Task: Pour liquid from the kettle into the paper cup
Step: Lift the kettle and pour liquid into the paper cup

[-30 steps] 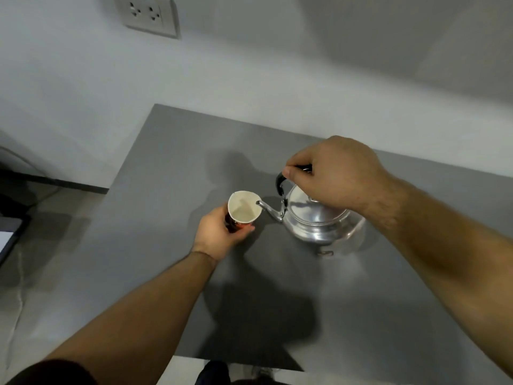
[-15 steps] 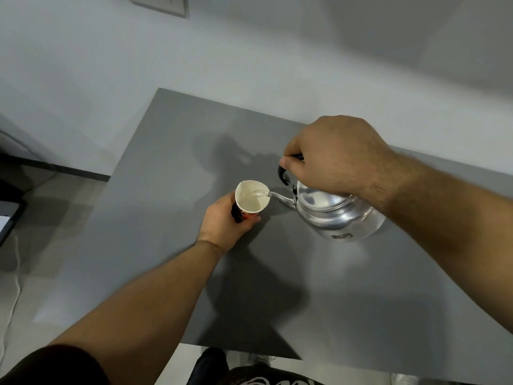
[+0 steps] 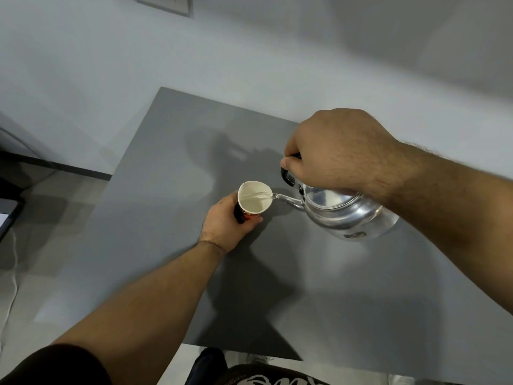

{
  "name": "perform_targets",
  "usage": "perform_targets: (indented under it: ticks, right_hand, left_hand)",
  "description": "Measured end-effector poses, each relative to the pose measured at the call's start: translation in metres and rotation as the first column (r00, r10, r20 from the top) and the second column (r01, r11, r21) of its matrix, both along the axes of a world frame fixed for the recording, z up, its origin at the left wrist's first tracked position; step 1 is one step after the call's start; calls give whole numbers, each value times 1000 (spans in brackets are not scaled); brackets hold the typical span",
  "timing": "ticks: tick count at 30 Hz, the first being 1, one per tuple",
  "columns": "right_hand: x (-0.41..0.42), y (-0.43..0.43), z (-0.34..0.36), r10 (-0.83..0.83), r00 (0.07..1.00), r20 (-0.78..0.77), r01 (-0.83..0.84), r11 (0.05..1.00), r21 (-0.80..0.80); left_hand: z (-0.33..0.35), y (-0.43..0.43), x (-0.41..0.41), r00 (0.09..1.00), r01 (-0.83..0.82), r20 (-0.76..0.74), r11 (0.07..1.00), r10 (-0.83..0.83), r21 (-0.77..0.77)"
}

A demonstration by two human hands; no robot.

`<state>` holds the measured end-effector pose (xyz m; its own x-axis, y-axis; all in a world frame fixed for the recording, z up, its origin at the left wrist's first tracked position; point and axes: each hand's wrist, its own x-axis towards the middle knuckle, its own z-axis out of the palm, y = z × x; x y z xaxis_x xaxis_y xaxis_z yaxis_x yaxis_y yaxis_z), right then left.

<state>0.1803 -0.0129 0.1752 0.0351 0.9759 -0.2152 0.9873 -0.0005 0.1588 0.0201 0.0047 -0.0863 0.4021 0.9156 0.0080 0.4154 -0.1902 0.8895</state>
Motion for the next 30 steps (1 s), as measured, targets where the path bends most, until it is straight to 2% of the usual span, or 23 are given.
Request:
perform_targets:
  ticks: [6, 20, 30]
  right_hand:
    - [0, 4, -4, 15, 999, 51, -16, 1000, 11]
    - [10, 19, -30, 9, 999, 49, -13, 996, 84]
    - [18, 24, -35, 18, 996, 87, -22, 999, 45]
  left_hand:
    - [-3, 0, 0, 1000, 3, -4, 1000, -3, 10]
    - [-6, 1, 1, 1000, 3, -6, 1000, -3, 25]
    - [-6, 1, 1, 1000, 7, -8, 1000, -7, 31]
